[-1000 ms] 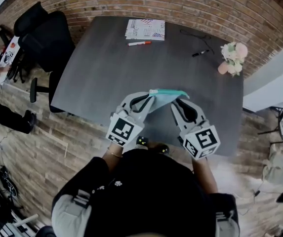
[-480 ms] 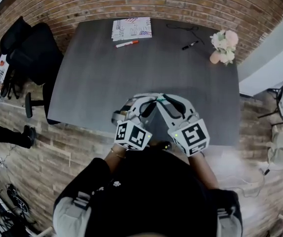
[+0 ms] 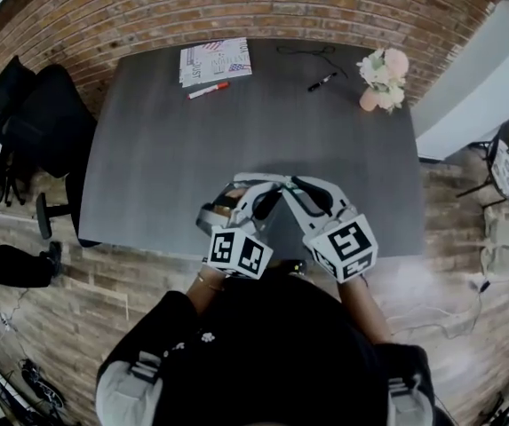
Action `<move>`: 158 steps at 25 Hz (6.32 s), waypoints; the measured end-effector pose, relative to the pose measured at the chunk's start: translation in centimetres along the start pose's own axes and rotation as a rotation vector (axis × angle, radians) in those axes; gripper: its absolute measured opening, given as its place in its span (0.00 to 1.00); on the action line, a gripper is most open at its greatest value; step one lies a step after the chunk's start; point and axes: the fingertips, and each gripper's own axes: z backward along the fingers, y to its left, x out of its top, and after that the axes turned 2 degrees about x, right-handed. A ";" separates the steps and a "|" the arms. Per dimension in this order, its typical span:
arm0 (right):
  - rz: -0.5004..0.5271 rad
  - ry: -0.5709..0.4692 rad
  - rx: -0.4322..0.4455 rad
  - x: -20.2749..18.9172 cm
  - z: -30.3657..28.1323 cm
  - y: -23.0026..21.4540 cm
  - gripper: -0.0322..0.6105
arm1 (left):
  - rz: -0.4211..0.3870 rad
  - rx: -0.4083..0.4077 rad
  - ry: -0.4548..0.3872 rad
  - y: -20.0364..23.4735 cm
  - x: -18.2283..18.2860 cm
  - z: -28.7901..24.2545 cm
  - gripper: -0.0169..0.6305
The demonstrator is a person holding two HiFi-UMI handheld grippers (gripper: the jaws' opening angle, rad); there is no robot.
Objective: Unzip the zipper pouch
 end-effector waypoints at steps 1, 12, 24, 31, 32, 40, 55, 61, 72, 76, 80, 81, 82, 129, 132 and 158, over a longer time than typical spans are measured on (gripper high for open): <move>-0.008 -0.006 -0.003 -0.1 0.2 -0.2 0.17 | -0.019 -0.005 -0.001 -0.1 0.1 -0.1 0.04; -0.107 -0.085 -0.127 -0.6 4.4 -4.0 0.08 | -0.102 -0.074 -0.045 -1.4 2.5 -2.3 0.04; -0.227 -0.067 -0.162 -3.3 7.9 -5.9 0.10 | -0.246 -0.157 -0.114 -4.3 5.9 -4.2 0.04; -0.211 -0.063 -0.221 -3.6 9.4 -6.3 0.06 | -0.211 -0.191 -0.152 -5.2 7.2 -4.8 0.04; -0.202 -0.059 -0.230 -3.6 9.6 -6.3 0.06 | -0.197 -0.195 -0.157 -5.1 7.3 -4.8 0.04; -0.160 -0.047 -0.311 -3.6 10.5 -7.1 0.05 | -0.112 -0.212 -0.183 -5.0 8.1 -5.0 0.04; -0.170 -0.043 -0.365 -4.7 10.9 -7.9 0.05 | -0.092 -0.250 -0.201 -5.6 8.3 -5.5 0.04; -0.175 -0.041 -0.390 -4.8 11.1 -8.5 0.05 | -0.070 -0.249 -0.210 -5.2 8.2 -5.6 0.04; -0.205 -0.050 -0.399 -5.7 11.1 -8.5 0.05 | -0.080 -0.277 -0.193 -5.8 8.0 -5.2 0.04; -0.203 -0.044 -0.406 -5.8 11.2 -8.6 0.05 | -0.081 -0.278 -0.193 -5.8 7.9 -5.2 0.04; -0.204 -0.036 -0.413 -6.0 11.4 -8.7 0.05 | -0.072 -0.280 -0.192 -5.9 7.9 -5.1 0.04; -0.204 -0.035 -0.412 -6.0 11.4 -8.6 0.05 | -0.069 -0.281 -0.192 -5.9 8.0 -5.0 0.04; -0.202 -0.033 -0.414 -5.9 11.5 -8.7 0.05 | -0.066 -0.281 -0.192 -5.9 8.0 -5.0 0.04; -0.231 0.010 -0.521 -8.2 14.2 -10.2 0.05 | 0.063 -0.337 -0.257 -6.1 8.9 -3.6 0.04; -0.228 0.008 -0.544 -8.2 14.5 -10.6 0.05 | 0.059 -0.338 -0.264 -6.1 9.3 -3.8 0.04; -0.228 0.024 -0.585 -8.4 14.8 -12.2 0.05 | 0.103 -0.363 -0.281 -5.3 9.5 -3.9 0.04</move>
